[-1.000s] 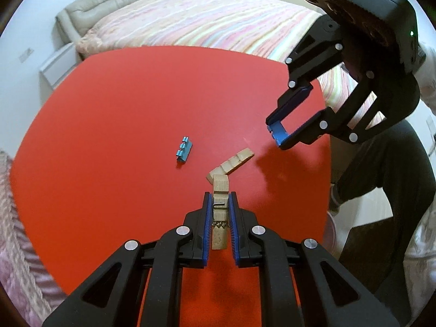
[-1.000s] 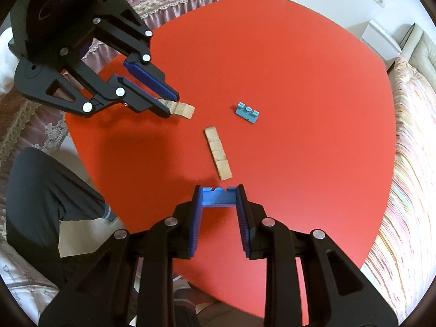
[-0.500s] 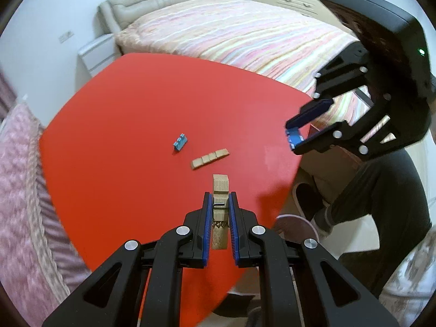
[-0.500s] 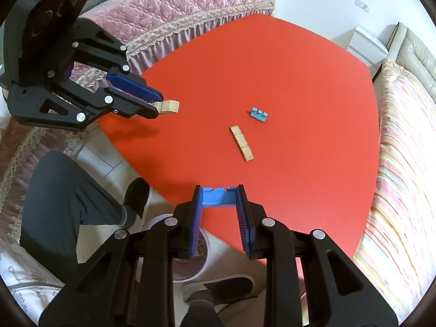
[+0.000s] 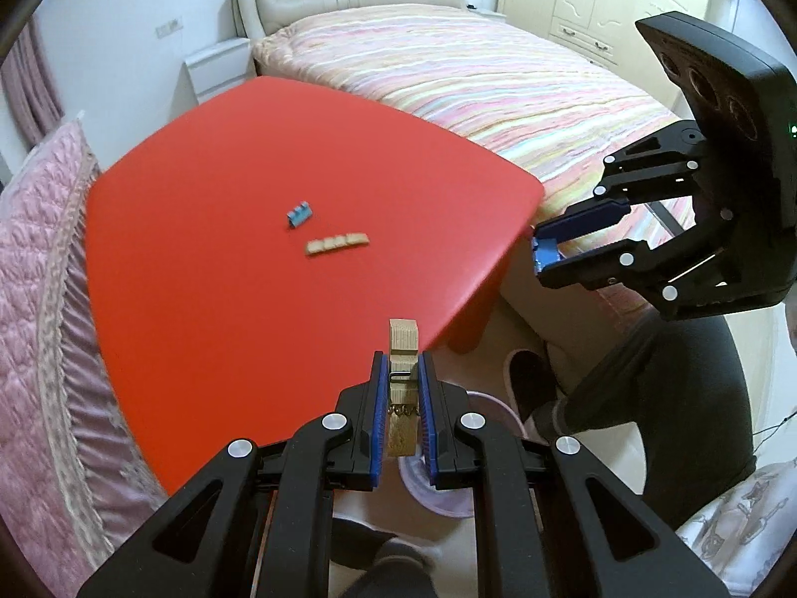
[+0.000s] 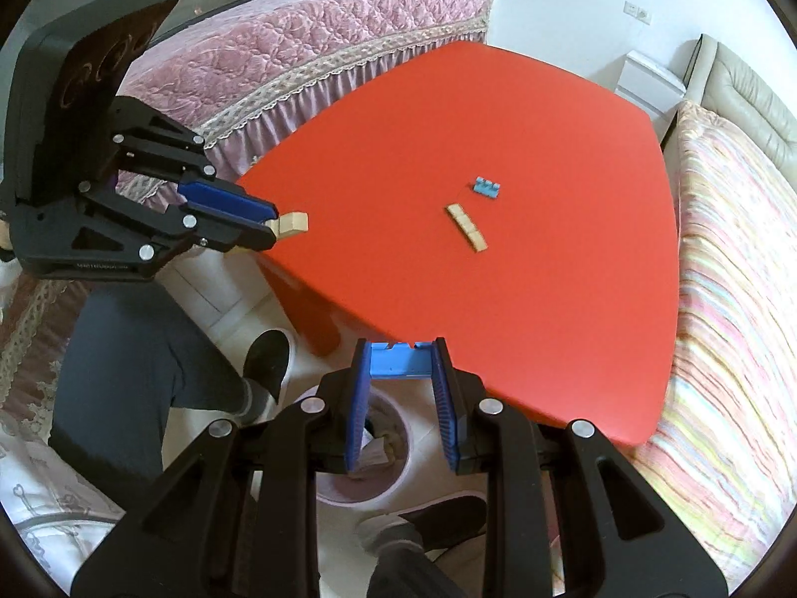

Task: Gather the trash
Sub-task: 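Carry clothespin and blue clip over the wastebasket and open both grippers, then move both open grippers back over the table toward the remaining items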

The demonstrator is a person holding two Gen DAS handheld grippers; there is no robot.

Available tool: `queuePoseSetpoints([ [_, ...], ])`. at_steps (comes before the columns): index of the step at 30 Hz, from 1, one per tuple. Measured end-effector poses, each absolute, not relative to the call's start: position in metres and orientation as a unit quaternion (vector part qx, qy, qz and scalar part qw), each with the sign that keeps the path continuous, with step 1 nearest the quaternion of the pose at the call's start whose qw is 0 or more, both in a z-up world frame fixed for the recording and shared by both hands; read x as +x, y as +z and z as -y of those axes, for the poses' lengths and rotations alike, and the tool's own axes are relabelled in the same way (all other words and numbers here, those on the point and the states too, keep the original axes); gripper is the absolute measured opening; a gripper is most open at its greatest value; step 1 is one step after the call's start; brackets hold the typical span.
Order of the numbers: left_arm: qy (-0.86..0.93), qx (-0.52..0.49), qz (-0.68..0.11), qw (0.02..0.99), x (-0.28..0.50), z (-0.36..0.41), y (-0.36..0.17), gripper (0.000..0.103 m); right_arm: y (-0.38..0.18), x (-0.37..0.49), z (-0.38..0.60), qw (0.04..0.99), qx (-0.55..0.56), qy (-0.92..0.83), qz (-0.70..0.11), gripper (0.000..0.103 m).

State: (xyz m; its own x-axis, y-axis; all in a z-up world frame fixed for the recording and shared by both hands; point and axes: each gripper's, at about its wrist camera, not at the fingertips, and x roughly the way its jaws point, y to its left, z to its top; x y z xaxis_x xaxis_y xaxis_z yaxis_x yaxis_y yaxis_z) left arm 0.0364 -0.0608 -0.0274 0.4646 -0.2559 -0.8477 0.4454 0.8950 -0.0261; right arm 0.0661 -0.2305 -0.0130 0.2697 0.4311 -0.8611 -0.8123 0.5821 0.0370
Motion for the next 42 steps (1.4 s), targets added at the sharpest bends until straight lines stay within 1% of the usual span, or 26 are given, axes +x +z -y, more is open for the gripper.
queuePoseSetpoints([
  [9,-0.213,0.080,-0.482,0.846,0.002,0.071,-0.044,0.012,-0.028,0.030,0.239,0.767,-0.200,0.405,-0.456,0.024],
  [17,-0.217,0.052,-0.498,0.838,-0.018,0.076,-0.067,0.012,-0.052,0.011,0.245,0.756,-0.172,0.409,-0.482,0.024],
  [22,-0.218,0.047,-0.507,0.833,-0.025,0.080,-0.078,0.012,-0.059,0.006,0.245,0.751,-0.167,0.411,-0.488,0.024],
  [32,-0.225,0.044,-0.510,0.829,-0.027,0.085,-0.083,0.013,-0.065,0.007,0.244,0.738,-0.164,0.423,-0.499,0.025],
  [33,-0.225,0.044,-0.511,0.829,-0.027,0.085,-0.084,0.018,-0.066,0.007,0.244,0.736,-0.169,0.422,-0.501,0.029],
  [34,-0.224,0.042,-0.512,0.828,-0.028,0.086,-0.085,0.021,-0.068,0.007,0.244,0.737,-0.173,0.420,-0.502,0.048],
  [35,-0.220,0.039,-0.514,0.828,-0.026,0.084,-0.086,0.038,-0.068,0.007,0.244,0.738,-0.173,0.418,-0.501,0.055],
  [36,-0.214,0.037,-0.513,0.830,-0.026,0.083,-0.087,0.060,-0.069,0.007,0.245,0.739,-0.171,0.417,-0.502,0.066],
  [37,-0.209,0.037,-0.510,0.833,-0.026,0.081,-0.086,0.070,-0.070,0.008,0.246,0.739,-0.170,0.416,-0.503,0.078],
  [38,-0.206,0.034,-0.504,0.838,-0.028,0.079,-0.084,0.085,-0.071,0.008,0.247,0.741,-0.169,0.413,-0.502,0.082],
  [39,-0.202,0.035,-0.500,0.841,-0.029,0.078,-0.082,0.089,-0.071,0.009,0.247,0.742,-0.167,0.412,-0.502,0.084],
  [42,-0.187,0.035,-0.498,0.846,-0.029,0.073,-0.081,0.094,-0.074,0.011,0.249,0.744,-0.162,0.406,-0.506,0.090],
])
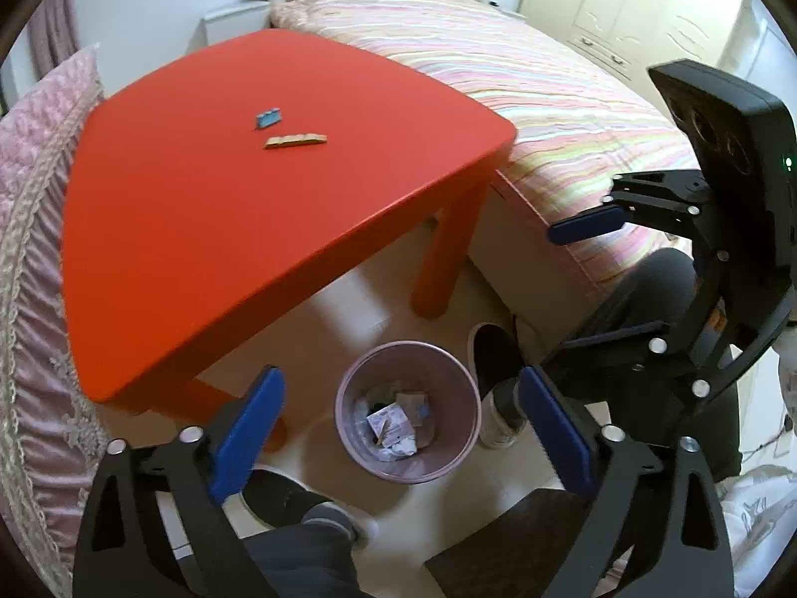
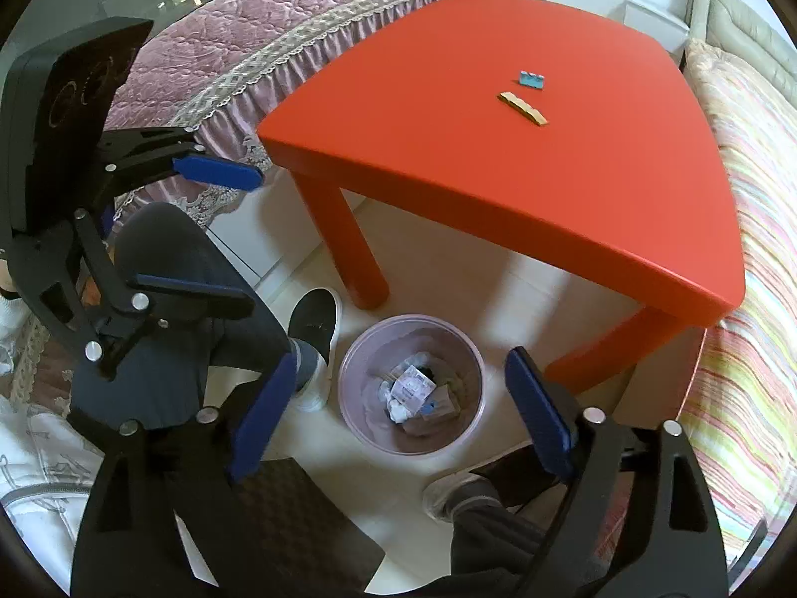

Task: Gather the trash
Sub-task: 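Move both open grippers back over the table toward the remaining items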

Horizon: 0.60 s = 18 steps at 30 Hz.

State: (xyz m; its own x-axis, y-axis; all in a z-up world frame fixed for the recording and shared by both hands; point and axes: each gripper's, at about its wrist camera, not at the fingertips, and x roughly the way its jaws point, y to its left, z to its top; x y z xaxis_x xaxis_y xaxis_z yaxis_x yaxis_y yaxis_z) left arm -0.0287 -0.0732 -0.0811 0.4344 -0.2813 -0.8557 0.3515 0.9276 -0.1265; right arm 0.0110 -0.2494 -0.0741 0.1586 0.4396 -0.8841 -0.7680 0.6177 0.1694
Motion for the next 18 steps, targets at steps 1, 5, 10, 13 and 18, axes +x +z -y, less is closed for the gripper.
queuePoseSetpoints([
  [1,-0.182,0.034,-0.497,0.848,-0.0290,0.0710,-0.0811,0.095,-0.0745,0.0114,0.2501,0.744,-0.160,0.406,-0.507,0.091],
  [5,-0.177,0.030,-0.497,0.849,-0.0304,0.0666,-0.0779,0.095,-0.0736,0.0136,0.2523,0.746,-0.152,0.404,-0.507,0.095],
  [10,-0.176,0.025,-0.495,0.850,-0.0306,0.0643,-0.0748,0.095,-0.0723,0.0126,0.2551,0.744,-0.148,0.406,-0.509,0.098],
  [13,-0.176,0.026,-0.495,0.850,-0.0310,0.0643,-0.0745,0.095,-0.0723,0.0136,0.2549,0.746,-0.147,0.404,-0.509,0.099],
  [18,-0.177,0.024,-0.496,0.850,-0.0309,0.0637,-0.0736,0.095,-0.0712,0.0132,0.2551,0.745,-0.147,0.406,-0.508,0.099],
])
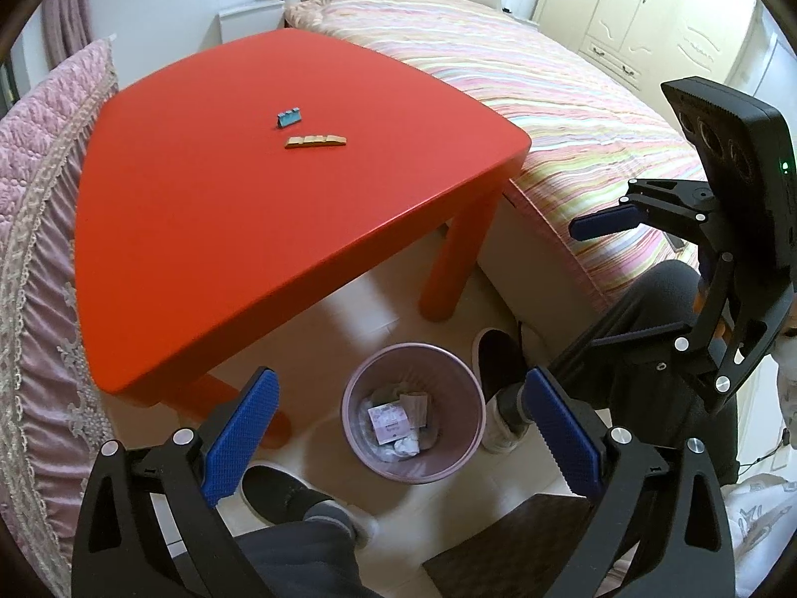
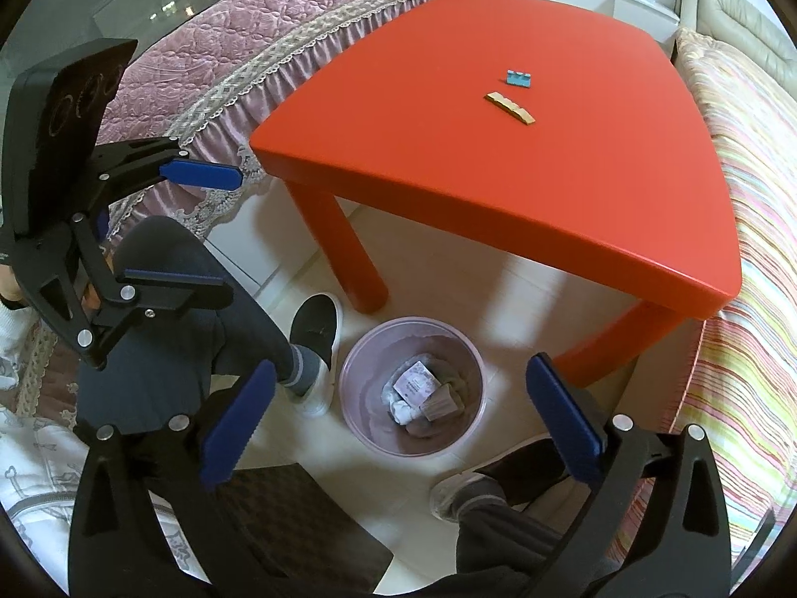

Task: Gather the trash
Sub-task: 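Move both open grippers back over the table toward the remaining items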

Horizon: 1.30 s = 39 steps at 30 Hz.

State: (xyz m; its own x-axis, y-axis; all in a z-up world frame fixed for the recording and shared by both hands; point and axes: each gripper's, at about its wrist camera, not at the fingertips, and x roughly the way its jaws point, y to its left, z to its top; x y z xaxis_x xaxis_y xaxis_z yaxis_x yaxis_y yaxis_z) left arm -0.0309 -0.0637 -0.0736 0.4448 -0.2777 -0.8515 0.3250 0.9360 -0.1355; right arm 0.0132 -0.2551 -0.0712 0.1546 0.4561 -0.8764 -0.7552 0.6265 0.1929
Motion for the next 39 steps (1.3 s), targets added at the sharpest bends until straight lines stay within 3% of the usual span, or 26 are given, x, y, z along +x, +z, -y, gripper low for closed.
queuePoseSetpoints([
  [21,-0.183,0.017,-0.494,0.850,-0.018,0.051,-0.064,0.095,-0.057,0.032,0.250,0.743,-0.160,0.420,-0.496,0.099],
  [39,-0.203,0.074,-0.472,0.855,0.072,0.024,-0.026,0.095,-0.024,0.114,0.218,0.734,-0.228,0.423,-0.480,0.099],
])
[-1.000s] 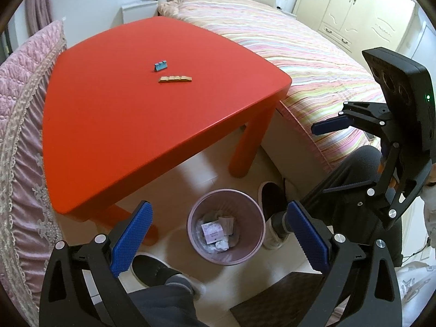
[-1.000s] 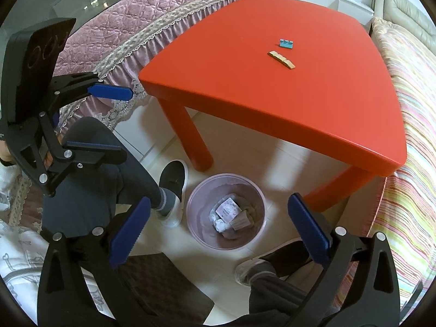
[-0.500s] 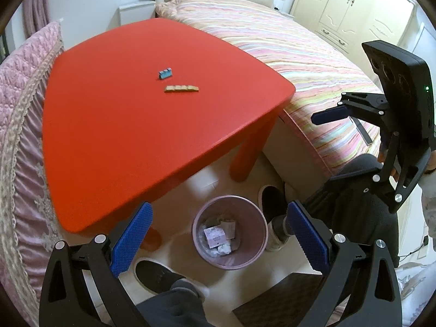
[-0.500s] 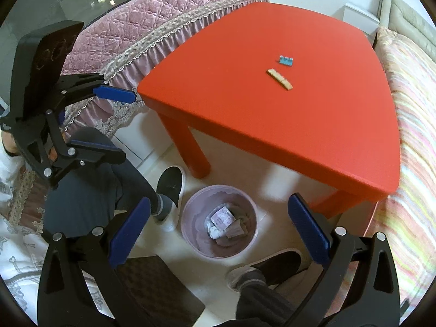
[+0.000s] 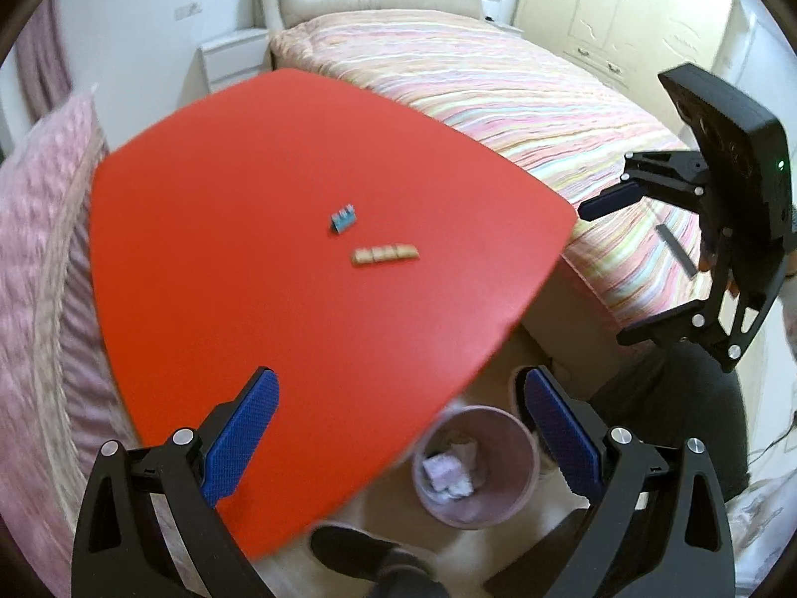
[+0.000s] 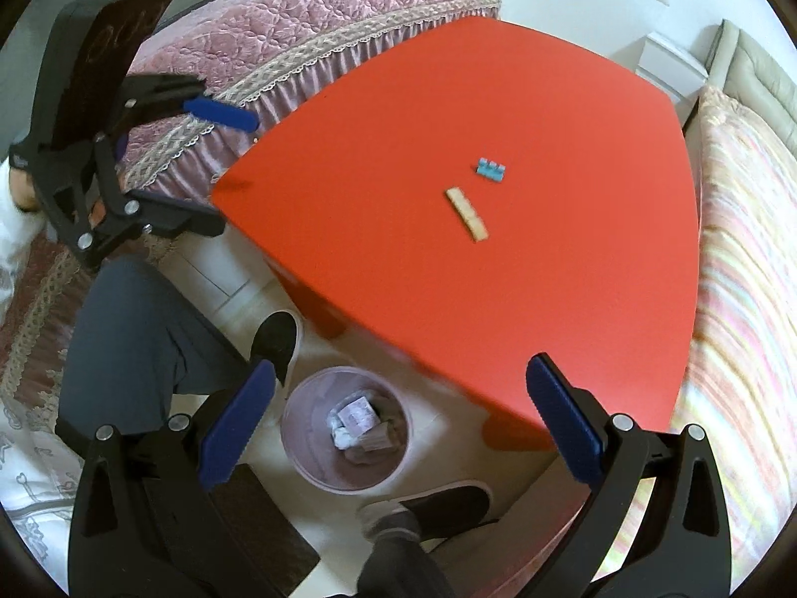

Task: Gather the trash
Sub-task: 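Move both open grippers back over the table toward the remaining items, then grasp the teal clip with the left gripper while the right gripper grasps the last clothespin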

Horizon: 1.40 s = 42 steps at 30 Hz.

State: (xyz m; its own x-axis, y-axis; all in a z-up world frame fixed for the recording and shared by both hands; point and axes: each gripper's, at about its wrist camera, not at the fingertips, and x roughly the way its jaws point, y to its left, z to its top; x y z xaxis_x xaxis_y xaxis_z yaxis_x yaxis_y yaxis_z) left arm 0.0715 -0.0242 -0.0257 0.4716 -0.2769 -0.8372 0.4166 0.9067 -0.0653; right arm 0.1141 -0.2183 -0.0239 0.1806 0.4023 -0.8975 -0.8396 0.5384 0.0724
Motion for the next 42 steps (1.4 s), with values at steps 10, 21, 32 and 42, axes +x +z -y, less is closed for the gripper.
queuePoseSetpoints([
  [10,-0.238,0.142,-0.475,0.835,0.141,0.029,-0.027,0.095,-0.026,0.156,0.187,0.716,-0.273,0.438,-0.470,0.099],
  [21,-0.301,0.166,-0.478,0.808,0.201,0.035,-0.054,0.095,-0.051,0.187,0.162,0.697,-0.293,0.462,-0.463,0.099],
  [32,-0.338,0.180,-0.466,0.798,0.229,0.044,-0.087,0.095,-0.084,0.211,0.143,0.687,-0.299,0.470,-0.467,0.094],
  [42,-0.359,0.177,-0.477,0.782,0.234,0.048,-0.104,0.060,-0.101,0.215,0.139,0.687,-0.305,0.467,-0.465,0.064],
])
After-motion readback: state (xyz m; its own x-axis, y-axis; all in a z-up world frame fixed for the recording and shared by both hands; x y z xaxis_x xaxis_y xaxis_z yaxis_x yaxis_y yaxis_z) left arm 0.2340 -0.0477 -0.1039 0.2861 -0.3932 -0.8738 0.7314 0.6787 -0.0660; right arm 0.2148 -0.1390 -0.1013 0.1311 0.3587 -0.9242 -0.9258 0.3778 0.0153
